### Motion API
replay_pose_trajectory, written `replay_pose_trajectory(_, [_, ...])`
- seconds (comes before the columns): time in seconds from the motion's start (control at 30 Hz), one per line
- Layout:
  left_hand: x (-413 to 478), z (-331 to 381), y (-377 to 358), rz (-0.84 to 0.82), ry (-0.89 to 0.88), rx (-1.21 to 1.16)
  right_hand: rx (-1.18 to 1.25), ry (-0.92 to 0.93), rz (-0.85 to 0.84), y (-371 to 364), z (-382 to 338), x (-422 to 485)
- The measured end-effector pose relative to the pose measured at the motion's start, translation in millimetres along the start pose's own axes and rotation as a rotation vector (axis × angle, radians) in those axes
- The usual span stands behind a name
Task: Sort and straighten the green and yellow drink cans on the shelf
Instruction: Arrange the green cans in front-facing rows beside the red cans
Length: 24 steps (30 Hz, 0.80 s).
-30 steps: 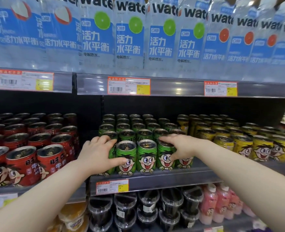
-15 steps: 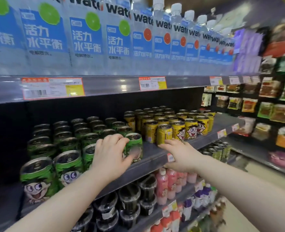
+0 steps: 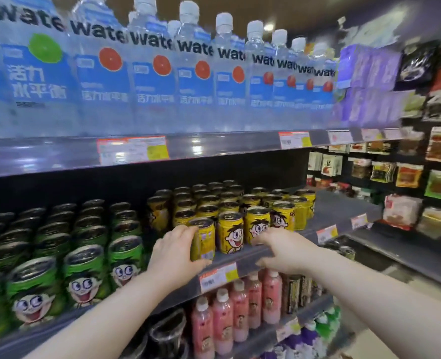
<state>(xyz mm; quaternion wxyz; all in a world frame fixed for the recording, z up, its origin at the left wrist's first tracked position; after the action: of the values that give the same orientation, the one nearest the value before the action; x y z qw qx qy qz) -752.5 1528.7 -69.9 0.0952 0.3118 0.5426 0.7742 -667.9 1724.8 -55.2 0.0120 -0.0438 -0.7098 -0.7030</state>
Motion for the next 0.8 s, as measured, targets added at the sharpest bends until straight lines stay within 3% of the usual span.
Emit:
replay_pose_trajectory(0.17, [16, 7, -20, -0.020, 0.245, -0.104, -0.012, 0.127, 0.051, 8, 30, 28])
replay_pose_trajectory(0.37, [31, -3, -20, -0.002, 0.408, -0.201, -0.045, 0.246, 0.098, 11, 18, 80])
replay_pose_trajectory(0.53, [48, -7, -27, -0.029, 0.432, -0.286, -0.096, 0.222, -0.005, 4, 5, 111])
replay_pose_trajectory(0.8, [53, -20, -30, -0.101, 0.363, -0.397, 0.055, 0.261, -0.105, 9, -3, 125])
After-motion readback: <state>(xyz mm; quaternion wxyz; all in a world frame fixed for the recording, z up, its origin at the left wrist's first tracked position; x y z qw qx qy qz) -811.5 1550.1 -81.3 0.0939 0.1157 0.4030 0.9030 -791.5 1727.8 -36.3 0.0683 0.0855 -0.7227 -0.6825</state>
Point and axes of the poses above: each hand's wrist, its own x-axis towards the middle knuckle, its own y-axis out of the back of the hand, z = x × y, the point moved 4 cm from there along x, towards the middle knuckle, and after that the axes turned 1 degree about y, right-handed, at the moved point
